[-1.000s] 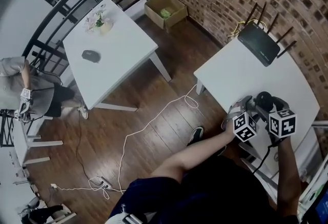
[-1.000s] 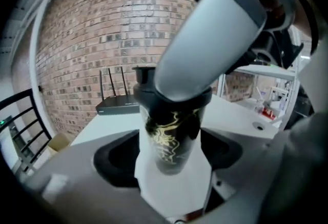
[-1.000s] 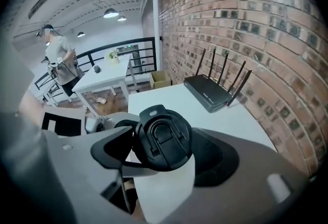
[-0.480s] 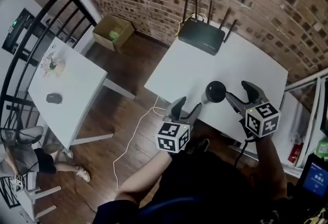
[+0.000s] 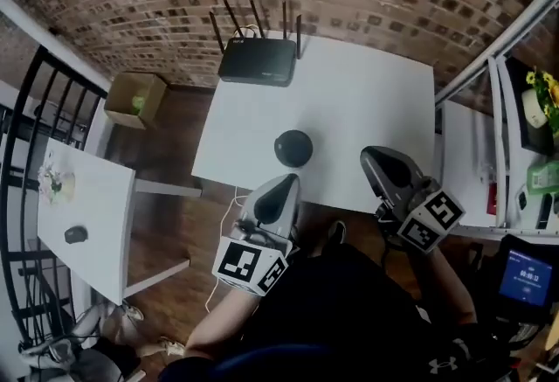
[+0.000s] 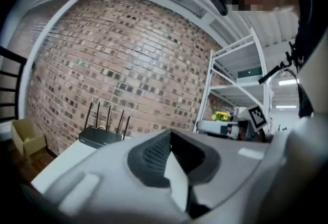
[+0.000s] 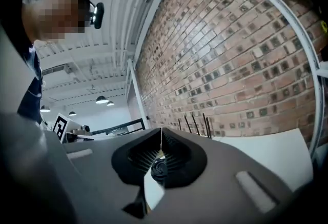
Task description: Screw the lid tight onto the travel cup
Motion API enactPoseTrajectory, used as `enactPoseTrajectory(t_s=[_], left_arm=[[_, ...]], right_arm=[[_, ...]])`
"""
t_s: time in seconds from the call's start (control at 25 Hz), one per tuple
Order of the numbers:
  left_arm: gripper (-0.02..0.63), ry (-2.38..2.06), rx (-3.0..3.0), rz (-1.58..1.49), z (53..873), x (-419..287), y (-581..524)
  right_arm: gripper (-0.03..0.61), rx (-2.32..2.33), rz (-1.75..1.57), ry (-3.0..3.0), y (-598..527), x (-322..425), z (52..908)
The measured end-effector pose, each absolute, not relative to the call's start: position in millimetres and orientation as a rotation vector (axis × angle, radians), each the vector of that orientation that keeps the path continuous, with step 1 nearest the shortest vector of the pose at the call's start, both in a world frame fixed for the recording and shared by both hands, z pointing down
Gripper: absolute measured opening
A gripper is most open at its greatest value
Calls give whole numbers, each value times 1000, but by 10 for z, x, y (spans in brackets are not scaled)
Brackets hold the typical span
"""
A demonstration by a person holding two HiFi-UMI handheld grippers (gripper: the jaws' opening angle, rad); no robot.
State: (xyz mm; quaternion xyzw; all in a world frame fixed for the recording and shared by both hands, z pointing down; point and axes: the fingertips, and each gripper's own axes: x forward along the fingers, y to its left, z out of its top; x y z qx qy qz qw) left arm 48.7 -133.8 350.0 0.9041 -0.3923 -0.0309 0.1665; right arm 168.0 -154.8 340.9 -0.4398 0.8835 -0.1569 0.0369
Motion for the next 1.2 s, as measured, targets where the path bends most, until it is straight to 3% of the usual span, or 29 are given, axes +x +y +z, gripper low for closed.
enactPoseTrajectory(t_s=[0.36, 1.2], left_arm=[[6, -1047, 2674, 14, 3460, 883, -1187], [6, -1095, 2629, -40, 3501, 773, -1201]], right_arm=[[12, -1357, -245, 2682, -1243, 1744, 3150], [12, -1371, -248, 2812, -1269, 1557, 3282]])
